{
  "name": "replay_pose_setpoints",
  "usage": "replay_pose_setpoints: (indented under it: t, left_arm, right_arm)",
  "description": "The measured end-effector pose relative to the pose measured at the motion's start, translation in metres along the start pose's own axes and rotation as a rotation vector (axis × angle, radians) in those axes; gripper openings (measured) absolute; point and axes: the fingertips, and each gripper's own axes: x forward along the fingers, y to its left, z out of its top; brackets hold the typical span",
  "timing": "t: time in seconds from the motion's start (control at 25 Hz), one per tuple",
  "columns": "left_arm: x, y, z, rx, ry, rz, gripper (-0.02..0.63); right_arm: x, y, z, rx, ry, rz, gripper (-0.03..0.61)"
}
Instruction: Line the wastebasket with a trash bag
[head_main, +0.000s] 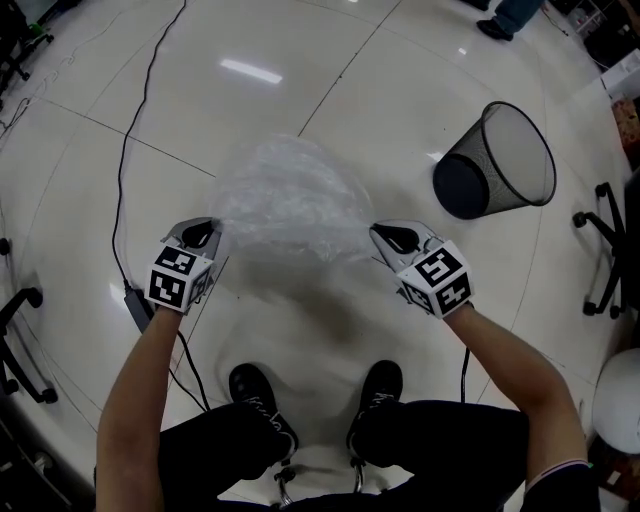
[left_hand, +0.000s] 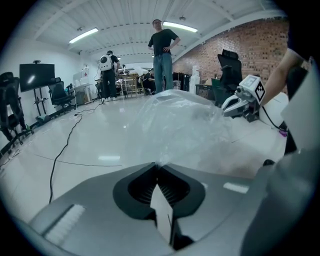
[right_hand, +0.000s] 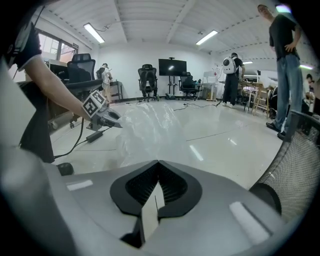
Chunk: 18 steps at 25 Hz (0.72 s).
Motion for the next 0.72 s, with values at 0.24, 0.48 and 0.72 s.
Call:
replay_pose_setpoints:
  t: [0.24, 0.48, 0.72]
  left_arm:
    - [-0.039, -0.008, 0.041, 0.07, 0.013, -0.071, 0.012]
    - [-0.083, -0.013, 0.096, 0.115, -0.038, -0.069, 0.012]
    - [-0.122, -0.029, 0.154, 0.117, -0.148, -0.039, 0.012]
  right_arm:
    - [-0.026, 0.006, 0.046, -0.048, -0.072, 0.012, 0.002]
    - [-0.054, 0.012, 0.101, -0.082, -0.164, -0.002, 0.002]
    - [-0.096, 0.007, 0.139, -0.087, -0.229, -0.057, 0.002]
